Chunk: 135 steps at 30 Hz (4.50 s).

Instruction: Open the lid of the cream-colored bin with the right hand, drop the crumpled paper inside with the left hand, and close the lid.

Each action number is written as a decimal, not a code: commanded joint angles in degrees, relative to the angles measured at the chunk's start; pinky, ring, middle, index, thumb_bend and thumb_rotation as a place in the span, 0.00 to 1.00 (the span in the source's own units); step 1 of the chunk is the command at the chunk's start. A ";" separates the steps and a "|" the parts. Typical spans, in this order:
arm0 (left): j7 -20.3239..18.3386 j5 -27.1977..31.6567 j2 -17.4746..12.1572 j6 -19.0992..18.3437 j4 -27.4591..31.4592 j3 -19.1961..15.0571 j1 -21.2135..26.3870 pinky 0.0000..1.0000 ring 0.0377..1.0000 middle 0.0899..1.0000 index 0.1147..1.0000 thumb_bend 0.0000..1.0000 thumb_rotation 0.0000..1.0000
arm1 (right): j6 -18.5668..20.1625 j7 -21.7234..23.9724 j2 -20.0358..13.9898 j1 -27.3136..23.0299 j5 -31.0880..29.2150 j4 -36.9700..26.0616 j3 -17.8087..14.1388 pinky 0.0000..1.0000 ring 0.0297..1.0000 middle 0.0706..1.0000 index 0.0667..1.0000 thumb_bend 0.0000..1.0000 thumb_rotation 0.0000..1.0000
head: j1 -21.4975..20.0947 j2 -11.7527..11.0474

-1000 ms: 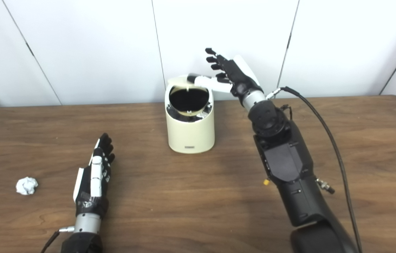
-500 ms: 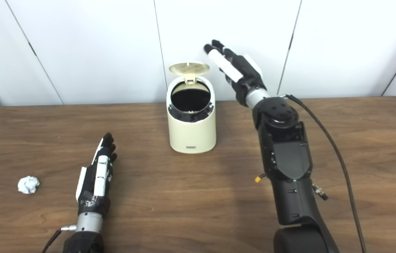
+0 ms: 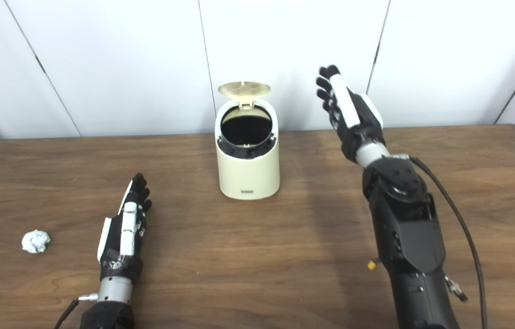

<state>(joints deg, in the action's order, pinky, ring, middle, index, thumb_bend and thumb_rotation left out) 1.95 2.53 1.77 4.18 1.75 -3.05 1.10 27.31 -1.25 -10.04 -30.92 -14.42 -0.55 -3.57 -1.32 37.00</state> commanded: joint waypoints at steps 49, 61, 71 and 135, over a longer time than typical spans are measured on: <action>-2.09 2.66 -3.69 -1.96 3.06 -1.15 -0.13 1.00 1.00 1.00 1.00 0.49 0.93 | -25.23 4.11 3.43 21.57 0.71 -0.21 -5.78 1.00 0.96 0.95 0.90 0.53 0.90 | 7.66 2.12; -1.69 -0.40 -4.10 -3.46 5.20 -0.47 1.13 1.00 1.00 1.00 1.00 0.49 0.81 | -29.93 7.57 2.84 21.36 -4.70 5.96 -9.05 1.00 0.98 0.97 0.95 0.49 0.95 | 18.23 -0.79; -0.09 -4.21 -6.93 -5.20 9.12 -2.39 2.40 1.00 1.00 0.96 0.98 0.62 0.51 | -23.38 4.77 3.86 22.84 -3.15 -3.11 -7.88 0.90 0.89 0.89 0.86 0.50 0.91 | 25.87 -3.75; -12.89 -42.23 -36.39 -23.17 13.47 -5.43 -2.19 0.68 0.79 0.82 0.80 0.90 0.25 | -14.37 1.30 4.84 23.55 -2.28 -12.81 -7.42 0.85 0.84 0.83 0.78 0.33 0.71 | 29.09 -3.33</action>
<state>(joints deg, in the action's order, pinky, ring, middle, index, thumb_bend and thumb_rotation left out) -12.13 -39.74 -33.42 -19.56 14.78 -8.14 -2.63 13.31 -0.14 -5.12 -6.13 -15.76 -10.74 -10.69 27.86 33.66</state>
